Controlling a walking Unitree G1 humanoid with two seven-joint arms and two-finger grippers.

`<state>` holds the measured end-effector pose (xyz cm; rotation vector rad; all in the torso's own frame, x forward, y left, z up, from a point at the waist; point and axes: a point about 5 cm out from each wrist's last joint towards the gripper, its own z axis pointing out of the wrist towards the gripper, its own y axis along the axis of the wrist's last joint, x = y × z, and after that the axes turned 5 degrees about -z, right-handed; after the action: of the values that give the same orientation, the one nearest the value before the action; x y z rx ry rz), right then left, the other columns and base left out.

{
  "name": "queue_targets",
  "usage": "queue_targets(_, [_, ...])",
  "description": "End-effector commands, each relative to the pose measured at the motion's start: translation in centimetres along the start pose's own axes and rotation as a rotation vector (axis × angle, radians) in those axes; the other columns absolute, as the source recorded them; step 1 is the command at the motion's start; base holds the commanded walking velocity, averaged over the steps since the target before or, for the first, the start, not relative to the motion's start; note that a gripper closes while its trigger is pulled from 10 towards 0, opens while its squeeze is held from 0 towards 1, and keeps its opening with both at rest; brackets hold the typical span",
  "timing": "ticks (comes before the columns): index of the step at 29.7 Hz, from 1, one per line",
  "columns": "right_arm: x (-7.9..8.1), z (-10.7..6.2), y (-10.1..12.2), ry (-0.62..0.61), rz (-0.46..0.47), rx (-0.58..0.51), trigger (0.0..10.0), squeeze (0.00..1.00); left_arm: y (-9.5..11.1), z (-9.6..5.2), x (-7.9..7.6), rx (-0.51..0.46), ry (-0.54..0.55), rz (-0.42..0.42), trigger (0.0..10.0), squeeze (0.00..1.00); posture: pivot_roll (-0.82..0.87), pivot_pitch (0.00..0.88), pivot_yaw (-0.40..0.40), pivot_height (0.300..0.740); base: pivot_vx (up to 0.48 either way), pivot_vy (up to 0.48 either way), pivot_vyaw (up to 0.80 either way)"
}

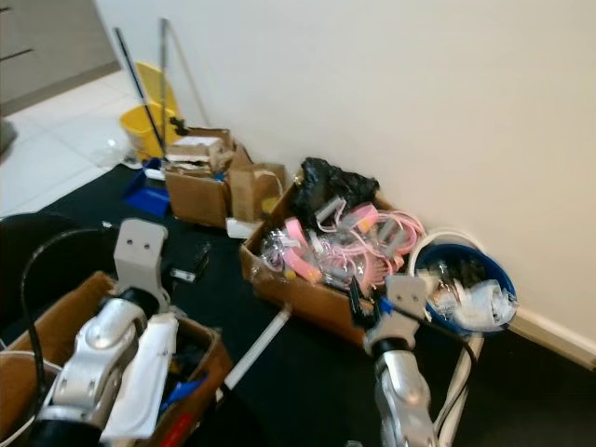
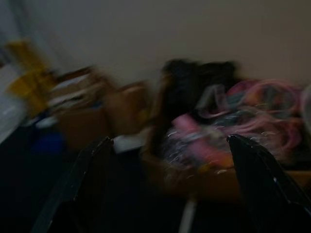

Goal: Picking trash to rubbish bin

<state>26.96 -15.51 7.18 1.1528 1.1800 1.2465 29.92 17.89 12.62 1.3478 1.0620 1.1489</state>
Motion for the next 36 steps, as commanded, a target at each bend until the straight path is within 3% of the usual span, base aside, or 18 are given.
queue_targets(1, [-0.23,-0.22,-0.27,-0.016,-0.004,0.016,10.0,0.00,-0.63,-0.29,0.21,0.024,0.012,0.011,10.0,0.00,0.02,0.117,0.053,0.740,0.000,0.000,-0.80])
queue_targets(36, [-0.37,-0.21,-0.49,-0.015,-0.013,0.041,10.0,0.00,-1.37,-0.47,-0.03,0.049,0.024,0.003,10.0,0.00,0.02,0.127,0.047,0.740,0.000,0.000,-0.80])
